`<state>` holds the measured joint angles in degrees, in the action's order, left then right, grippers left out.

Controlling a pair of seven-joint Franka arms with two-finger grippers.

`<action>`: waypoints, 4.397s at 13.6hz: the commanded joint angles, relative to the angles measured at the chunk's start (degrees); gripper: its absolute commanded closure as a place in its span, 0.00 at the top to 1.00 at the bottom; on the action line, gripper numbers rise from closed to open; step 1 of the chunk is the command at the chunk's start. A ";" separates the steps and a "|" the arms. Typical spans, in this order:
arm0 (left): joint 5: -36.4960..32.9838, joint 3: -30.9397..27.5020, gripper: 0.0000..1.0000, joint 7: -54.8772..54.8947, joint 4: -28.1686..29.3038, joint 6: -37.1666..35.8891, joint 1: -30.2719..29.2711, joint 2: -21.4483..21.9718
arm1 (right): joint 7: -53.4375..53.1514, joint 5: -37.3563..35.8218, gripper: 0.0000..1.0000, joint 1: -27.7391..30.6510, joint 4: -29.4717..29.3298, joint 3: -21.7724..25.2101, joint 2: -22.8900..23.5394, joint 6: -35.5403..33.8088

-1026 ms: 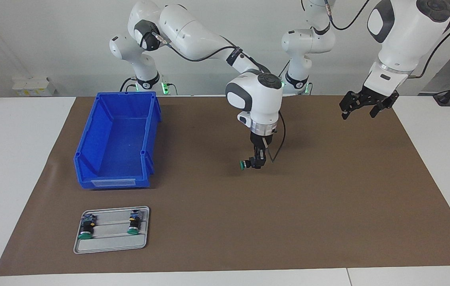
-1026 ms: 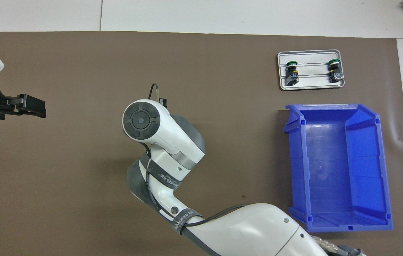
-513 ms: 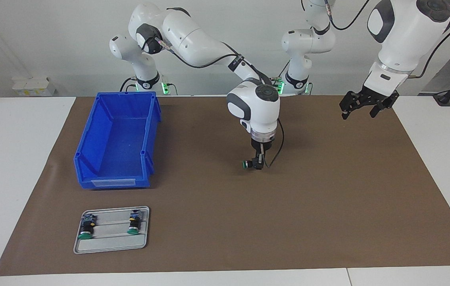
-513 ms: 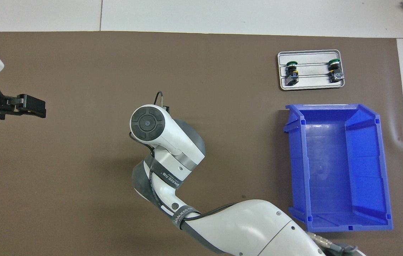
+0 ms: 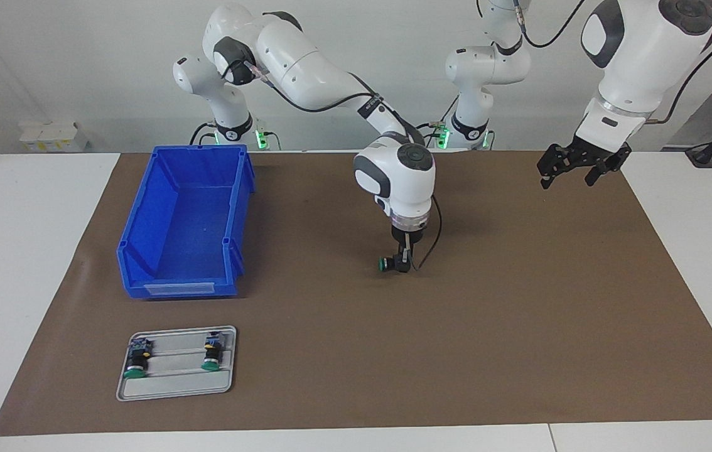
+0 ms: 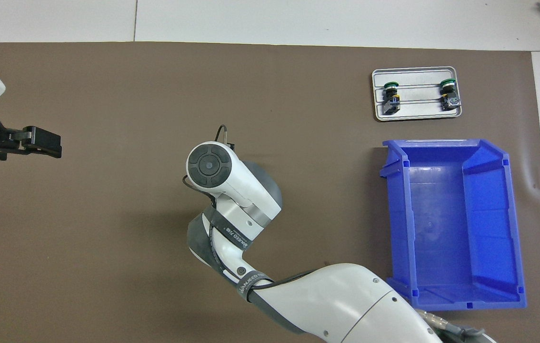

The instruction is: Place and press button with both arms

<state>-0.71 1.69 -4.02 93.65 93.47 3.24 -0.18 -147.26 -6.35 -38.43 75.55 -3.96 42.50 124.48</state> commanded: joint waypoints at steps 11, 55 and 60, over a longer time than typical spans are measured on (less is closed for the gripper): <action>-0.78 0.59 1.00 -0.73 1.97 0.66 0.53 1.77 | 14.42 0.90 0.98 7.66 15.22 -0.70 -16.80 0.67; -2.27 0.86 1.00 47.97 15.95 48.83 28.75 -22.75 | 142.77 4.85 1.00 40.53 12.43 0.01 -42.49 -33.78; -2.27 0.86 0.98 47.44 18.23 50.58 29.02 -22.67 | 142.60 5.29 1.00 38.27 12.43 3.24 -44.08 -34.66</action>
<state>-1.87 2.97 43.71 110.22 141.78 31.78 -23.09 -5.99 -1.95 1.47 88.30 -2.84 -0.68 91.07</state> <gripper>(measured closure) 0.009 0.000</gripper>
